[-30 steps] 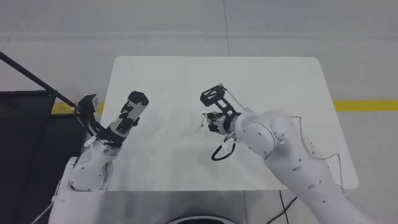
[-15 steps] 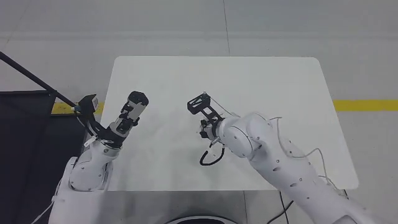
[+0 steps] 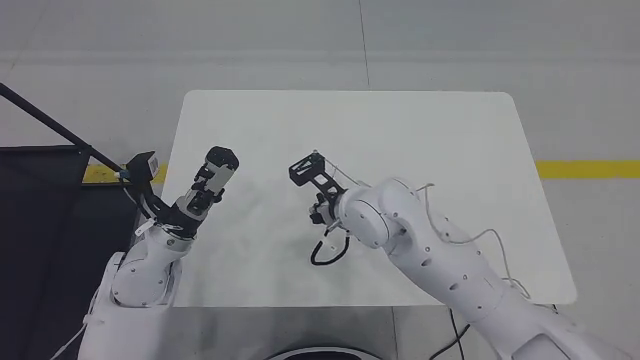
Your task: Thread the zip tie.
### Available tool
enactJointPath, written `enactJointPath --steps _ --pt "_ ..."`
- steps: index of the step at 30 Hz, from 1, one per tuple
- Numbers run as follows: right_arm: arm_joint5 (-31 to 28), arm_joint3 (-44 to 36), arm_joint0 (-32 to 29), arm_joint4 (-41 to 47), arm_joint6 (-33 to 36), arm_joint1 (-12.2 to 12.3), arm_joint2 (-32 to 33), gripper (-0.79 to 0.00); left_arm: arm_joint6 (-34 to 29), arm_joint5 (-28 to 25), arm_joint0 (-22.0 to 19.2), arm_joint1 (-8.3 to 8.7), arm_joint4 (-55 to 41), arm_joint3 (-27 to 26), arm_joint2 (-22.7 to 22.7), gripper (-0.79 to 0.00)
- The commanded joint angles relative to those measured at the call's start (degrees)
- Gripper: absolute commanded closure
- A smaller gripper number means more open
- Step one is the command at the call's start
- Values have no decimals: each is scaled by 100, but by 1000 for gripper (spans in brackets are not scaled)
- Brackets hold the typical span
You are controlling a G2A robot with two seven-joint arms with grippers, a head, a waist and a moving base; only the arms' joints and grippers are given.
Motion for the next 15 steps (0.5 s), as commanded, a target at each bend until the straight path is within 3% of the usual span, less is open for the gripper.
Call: enactJointPath --steps 1,8,10,12,15 --pt "-5 1 1 -12 8 -17 4 -209 0 0 0 0 0 0 0 -785" --pt "22 -148 -66 -146 61 -28 107 -259 0 0 0 0 0 0 0 -785" --pt "52 -251 -114 -195 53 -17 185 -348 0 0 0 0 0 0 0 -785" --pt "69 -371 -183 -242 49 5 288 -376 0 0 0 0 0 0 0 -785" --pt "99 -569 -314 -315 38 51 491 -566 0 0 0 0 0 0 0 -785"
